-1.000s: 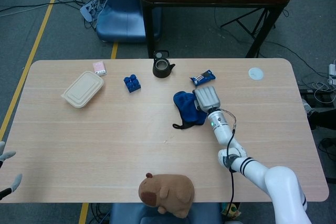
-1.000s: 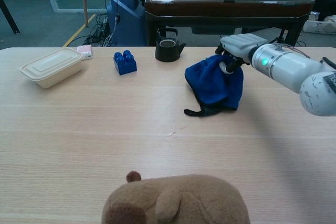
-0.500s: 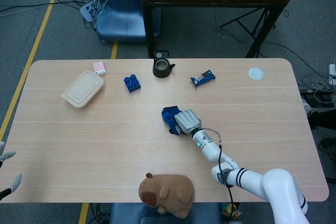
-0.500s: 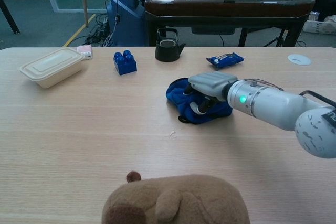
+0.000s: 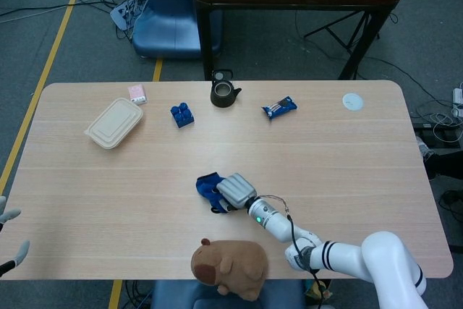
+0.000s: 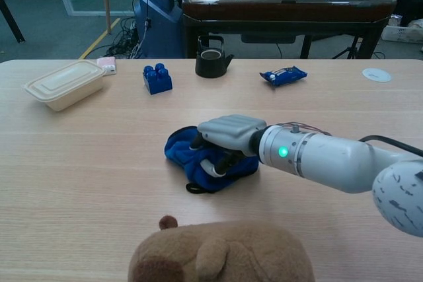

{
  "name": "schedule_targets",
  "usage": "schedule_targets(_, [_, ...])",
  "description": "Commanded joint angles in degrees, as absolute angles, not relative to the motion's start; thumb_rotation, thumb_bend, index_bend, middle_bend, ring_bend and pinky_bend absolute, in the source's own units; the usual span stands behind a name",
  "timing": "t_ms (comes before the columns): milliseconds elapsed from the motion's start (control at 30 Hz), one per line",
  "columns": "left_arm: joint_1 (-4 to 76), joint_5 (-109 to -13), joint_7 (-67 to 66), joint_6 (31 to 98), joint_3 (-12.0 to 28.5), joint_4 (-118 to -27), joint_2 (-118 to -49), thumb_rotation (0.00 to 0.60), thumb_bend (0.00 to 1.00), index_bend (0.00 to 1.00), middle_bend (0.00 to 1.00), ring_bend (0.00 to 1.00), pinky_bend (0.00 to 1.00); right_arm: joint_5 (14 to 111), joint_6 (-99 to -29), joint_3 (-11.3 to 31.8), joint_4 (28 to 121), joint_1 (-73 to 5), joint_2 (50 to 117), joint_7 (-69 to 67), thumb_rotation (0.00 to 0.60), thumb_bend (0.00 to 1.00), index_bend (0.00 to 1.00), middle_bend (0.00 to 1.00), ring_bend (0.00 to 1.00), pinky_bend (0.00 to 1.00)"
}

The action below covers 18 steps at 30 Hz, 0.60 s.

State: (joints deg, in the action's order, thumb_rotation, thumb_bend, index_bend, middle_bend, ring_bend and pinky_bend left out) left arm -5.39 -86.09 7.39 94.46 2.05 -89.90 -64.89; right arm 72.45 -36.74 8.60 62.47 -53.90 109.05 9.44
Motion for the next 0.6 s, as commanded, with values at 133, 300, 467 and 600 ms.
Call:
schedule_targets(133, [-5.52,-86.1,7.54,94.63,2.05,-89.87,-64.83,0.6,0.28,0.26,0.09,0.06,0.06,72.14,-36.35,7.89,60.69,-54.17,109.41,11.22,0.6,0.66,0.65,0.65,0.57,0.71])
schedule_targets(300, [-5.3,-86.23,7.53,94.41,2.11,-89.73,-65.01,0.6,0.28,0.26,0.09,0.06,0.06,70.75,-36.48,8.03,58.57,-53.92,108.99,12.9,0.6,0.66,0.65,0.65,0.57,0.71])
schedule_targets(467, [-5.13,-86.26,7.61,94.15,2.12,-89.47,-65.19,0.6,0.28,0.26,0.09,0.06,0.06,68.64,-36.67,8.8,55.79,-53.67,108.38,14.69,0.6,0.66,0.65,0.65,0.57,0.71])
schedule_targets(600, [-5.12,-86.22,7.68,94.14,2.15,-89.39,-65.23,0.6,0.28,0.26,0.09,0.06,0.06,66.49,-36.74,10.02,53.02,-53.71,108.19,15.85,0.6,0.66,0.65,0.65,0.57,0.71])
